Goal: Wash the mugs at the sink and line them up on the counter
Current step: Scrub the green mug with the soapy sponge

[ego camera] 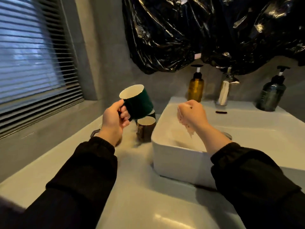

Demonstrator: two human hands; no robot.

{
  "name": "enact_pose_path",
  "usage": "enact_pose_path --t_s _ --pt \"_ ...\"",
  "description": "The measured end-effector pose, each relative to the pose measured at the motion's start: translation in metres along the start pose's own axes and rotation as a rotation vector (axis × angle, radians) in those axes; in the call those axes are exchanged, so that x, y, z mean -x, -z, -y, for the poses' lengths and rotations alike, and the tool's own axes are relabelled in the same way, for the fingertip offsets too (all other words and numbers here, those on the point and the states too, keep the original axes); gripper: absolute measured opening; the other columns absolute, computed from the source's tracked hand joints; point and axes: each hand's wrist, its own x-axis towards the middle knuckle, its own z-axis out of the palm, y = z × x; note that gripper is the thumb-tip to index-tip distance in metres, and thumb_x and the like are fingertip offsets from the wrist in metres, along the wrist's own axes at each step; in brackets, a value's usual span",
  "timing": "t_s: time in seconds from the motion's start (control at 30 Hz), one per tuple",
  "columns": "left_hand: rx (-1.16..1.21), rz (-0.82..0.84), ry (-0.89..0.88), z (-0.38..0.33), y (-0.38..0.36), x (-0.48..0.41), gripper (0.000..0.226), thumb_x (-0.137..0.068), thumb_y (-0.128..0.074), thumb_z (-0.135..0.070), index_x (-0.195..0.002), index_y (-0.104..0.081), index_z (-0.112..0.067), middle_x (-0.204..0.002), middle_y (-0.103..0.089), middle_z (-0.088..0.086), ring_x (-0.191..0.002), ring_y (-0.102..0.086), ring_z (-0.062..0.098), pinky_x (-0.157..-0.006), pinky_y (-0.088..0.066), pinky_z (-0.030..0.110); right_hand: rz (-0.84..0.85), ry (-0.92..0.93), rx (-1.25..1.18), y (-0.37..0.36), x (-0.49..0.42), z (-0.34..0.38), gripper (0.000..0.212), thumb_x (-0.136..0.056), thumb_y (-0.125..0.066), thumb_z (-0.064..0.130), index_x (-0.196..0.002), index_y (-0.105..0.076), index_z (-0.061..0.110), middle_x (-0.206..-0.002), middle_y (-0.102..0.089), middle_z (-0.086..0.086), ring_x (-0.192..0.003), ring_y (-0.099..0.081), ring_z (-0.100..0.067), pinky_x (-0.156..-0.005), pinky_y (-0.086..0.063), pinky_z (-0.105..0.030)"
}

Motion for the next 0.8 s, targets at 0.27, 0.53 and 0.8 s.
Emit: enact_pose_path --t_s 0.27,0.53,0.8 --pt "-0.200 -0.182 0.098 0.041 0.071 0.018 0.041 -0.097 -0.044 -0.024 -0.057 -0.036 -0.017 -0.041 -0.032 -0.004 -0.036 -0.030 0.008 -0.034 -0.017 0.016 0.009 0.323 0.472 -0.028 0.009 -0.012 0.014 -0.094 -0.054 0.031 -0.099 -0.056 0.018 -0.086 -0.059 0.000 -0.077 -0.056 -0.019 -0.065 -0.046 -0.028" --pt "-0.190 -0.246 0.214 0.089 0.089 0.023 0.040 -0.097 -0.045 -0.024 -0.058 -0.038 -0.017 -0.042 -0.033 -0.004 -0.041 -0.029 0.010 -0.036 -0.017 0.020 0.037 0.290 0.498 -0.029 0.013 -0.016 0.019 -0.095 -0.056 0.032 -0.105 -0.058 0.016 -0.093 -0.060 -0.001 -0.081 -0.056 -0.020 -0.069 -0.047 -0.029" --pt "-0.248 -0.246 0.173 0.096 0.083 0.013 0.039 -0.099 -0.044 -0.024 -0.062 -0.044 -0.014 -0.055 -0.038 0.003 -0.052 -0.036 0.014 -0.040 -0.030 0.021 0.072 0.274 0.502 -0.032 0.019 -0.012 0.021 -0.095 -0.055 0.032 -0.109 -0.056 0.017 -0.094 -0.056 0.002 -0.081 -0.053 -0.016 -0.068 -0.040 -0.024"
